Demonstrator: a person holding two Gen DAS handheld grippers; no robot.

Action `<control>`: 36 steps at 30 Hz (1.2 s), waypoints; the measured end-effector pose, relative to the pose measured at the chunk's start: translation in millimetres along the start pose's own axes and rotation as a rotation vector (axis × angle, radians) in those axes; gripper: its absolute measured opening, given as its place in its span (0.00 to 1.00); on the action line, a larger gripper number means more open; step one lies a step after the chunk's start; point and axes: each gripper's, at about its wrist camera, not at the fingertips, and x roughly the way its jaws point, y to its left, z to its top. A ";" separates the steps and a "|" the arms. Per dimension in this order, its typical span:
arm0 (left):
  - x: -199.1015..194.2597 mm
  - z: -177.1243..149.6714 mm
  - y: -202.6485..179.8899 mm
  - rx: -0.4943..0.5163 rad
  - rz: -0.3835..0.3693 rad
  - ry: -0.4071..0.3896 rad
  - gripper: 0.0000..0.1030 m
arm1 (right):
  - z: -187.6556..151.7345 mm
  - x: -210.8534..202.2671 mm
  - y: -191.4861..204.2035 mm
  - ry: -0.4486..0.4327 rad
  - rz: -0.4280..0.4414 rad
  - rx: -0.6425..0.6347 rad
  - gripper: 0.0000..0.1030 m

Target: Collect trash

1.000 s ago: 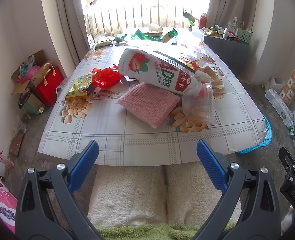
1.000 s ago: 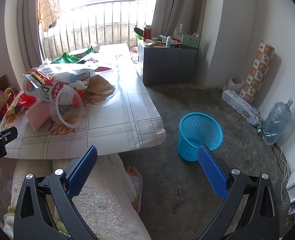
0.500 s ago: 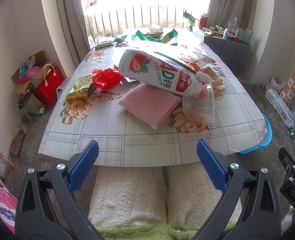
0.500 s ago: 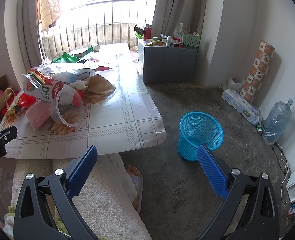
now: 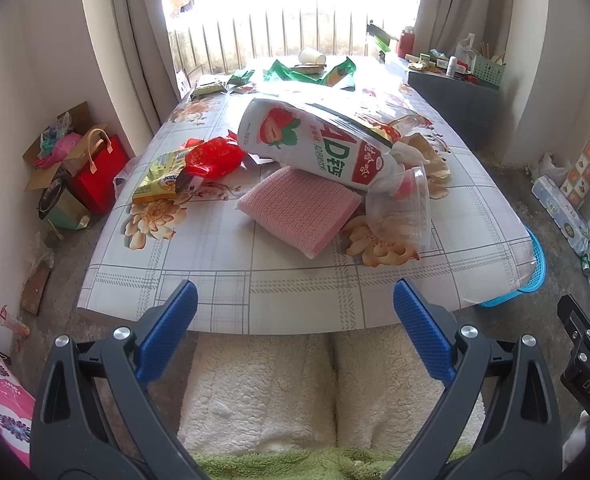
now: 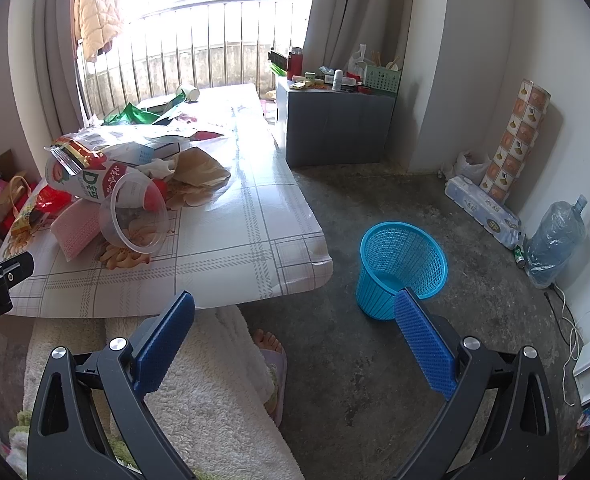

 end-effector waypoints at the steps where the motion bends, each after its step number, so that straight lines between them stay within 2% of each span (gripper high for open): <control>1: 0.1 0.0 -0.1 0.001 0.000 0.001 0.92 | -0.8 2.3 2.6 0.002 -0.002 0.001 0.95; 29: 2.0 -1.6 1.2 0.002 0.003 0.003 0.92 | -0.9 5.7 -4.6 0.024 -0.001 0.023 0.95; 32: 4.7 -2.6 3.6 -0.001 0.002 0.002 0.92 | 0.1 9.5 -7.9 0.033 0.020 0.040 0.95; 36: 10.1 -1.7 15.2 -0.018 0.002 -0.014 0.92 | 10.2 15.9 -14.3 0.018 0.094 0.080 0.95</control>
